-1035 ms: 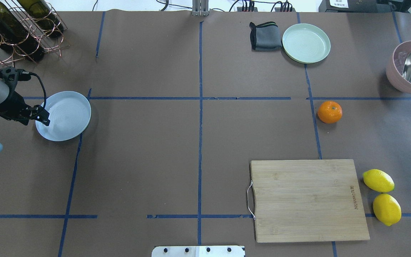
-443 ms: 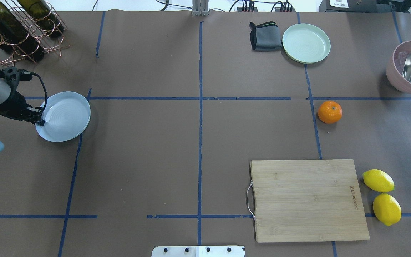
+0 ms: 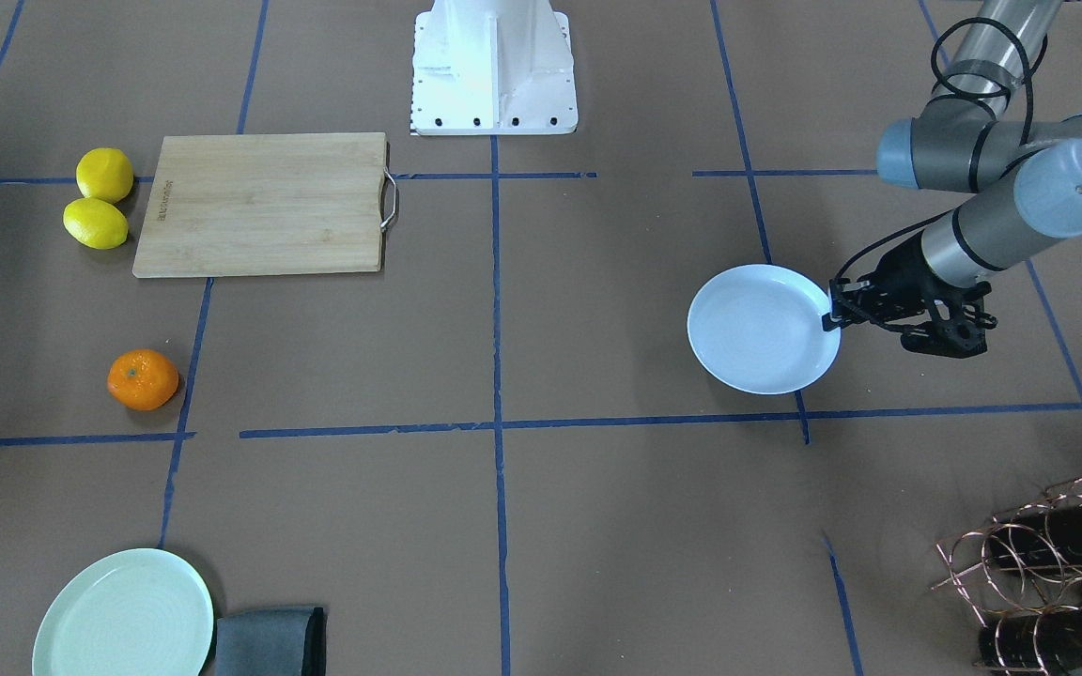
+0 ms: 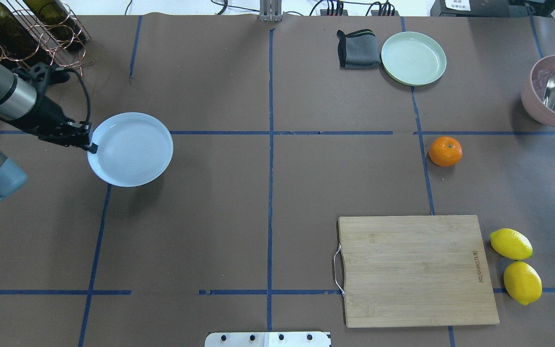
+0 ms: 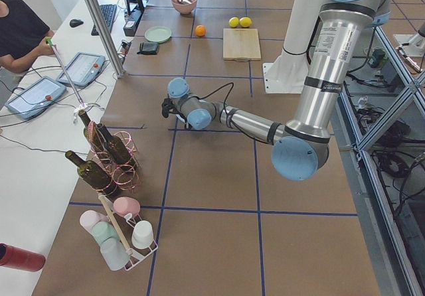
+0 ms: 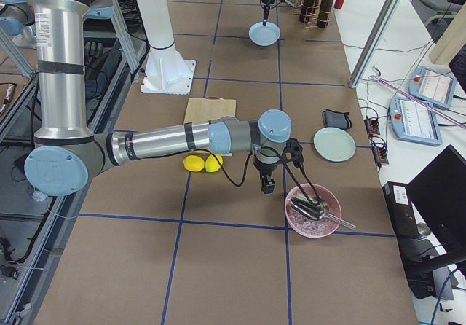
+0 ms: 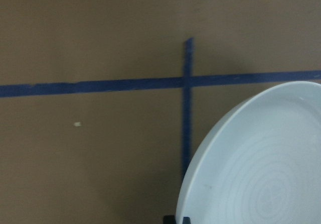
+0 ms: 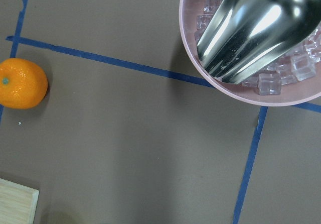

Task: Pick orange to plate
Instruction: 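Slide the light blue plate with the left gripper toward the table center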

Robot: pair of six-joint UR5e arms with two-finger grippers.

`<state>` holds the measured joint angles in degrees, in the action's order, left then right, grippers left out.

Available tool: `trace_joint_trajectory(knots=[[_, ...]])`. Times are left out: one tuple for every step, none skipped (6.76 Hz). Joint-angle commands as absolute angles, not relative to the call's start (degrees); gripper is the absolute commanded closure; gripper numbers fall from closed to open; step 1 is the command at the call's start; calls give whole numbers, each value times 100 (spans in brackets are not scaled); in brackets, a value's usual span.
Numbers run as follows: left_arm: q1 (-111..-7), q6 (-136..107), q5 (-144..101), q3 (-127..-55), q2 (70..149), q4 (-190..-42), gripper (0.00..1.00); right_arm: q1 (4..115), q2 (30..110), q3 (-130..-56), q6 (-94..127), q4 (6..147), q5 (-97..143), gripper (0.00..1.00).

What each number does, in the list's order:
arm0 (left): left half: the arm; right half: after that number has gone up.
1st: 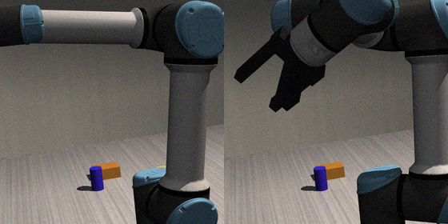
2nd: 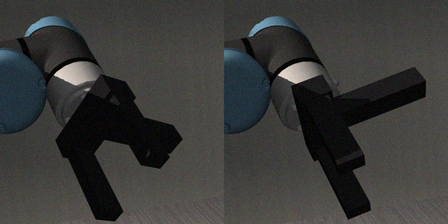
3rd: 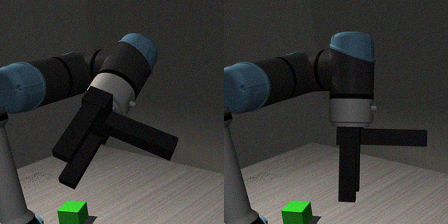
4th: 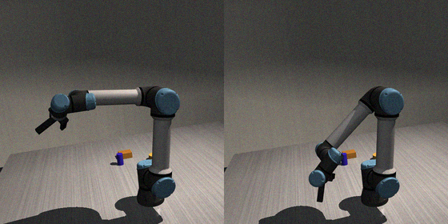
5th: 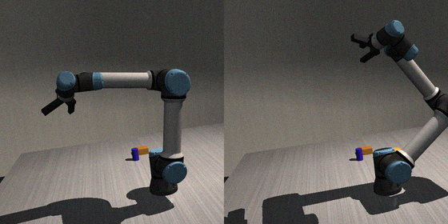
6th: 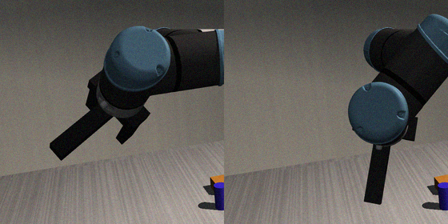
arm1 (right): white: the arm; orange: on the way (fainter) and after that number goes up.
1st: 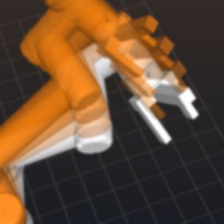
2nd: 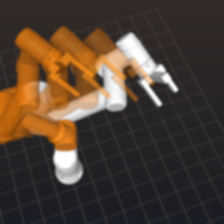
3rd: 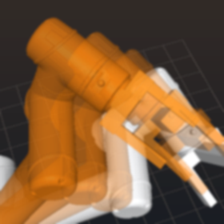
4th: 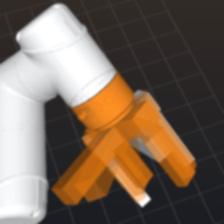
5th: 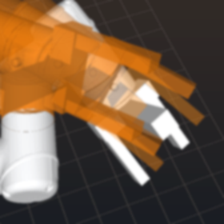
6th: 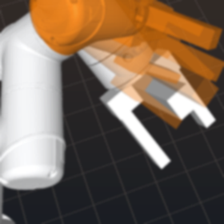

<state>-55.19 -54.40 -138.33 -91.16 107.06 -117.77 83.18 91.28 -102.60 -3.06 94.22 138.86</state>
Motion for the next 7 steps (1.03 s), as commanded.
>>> trace_joint_trajectory(knots=[[-4683,-6998,-13730,-9106,11694,-11795,100,8314,9132,-10292,-299,9422,13887,0],[-4023,-7431,-12902,-9036,12081,-11847,100,8314,9132,-10301,-299,9422,13904,0],[-3703,-7740,-12502,-8765,12381,-11978,100,8314,9132,-10301,-299,9422,13948,0],[-3457,-8091,-12455,-8380,12549,-12354,100,8314,9132,-10336,-299,9422,13992,0],[-3332,-8147,-12080,-8263,12568,-12497,100,8314,9132,-10353,-299,9422,14070,0],[-3244,-8147,-11902,-8236,12551,-12507,100,8306,9123,-10354,-308,9413,14089,0],[-3243,-8147,-11900,-8235,12551,-12507,100,8271,9114,-10371,-308,9413,14098,0]])
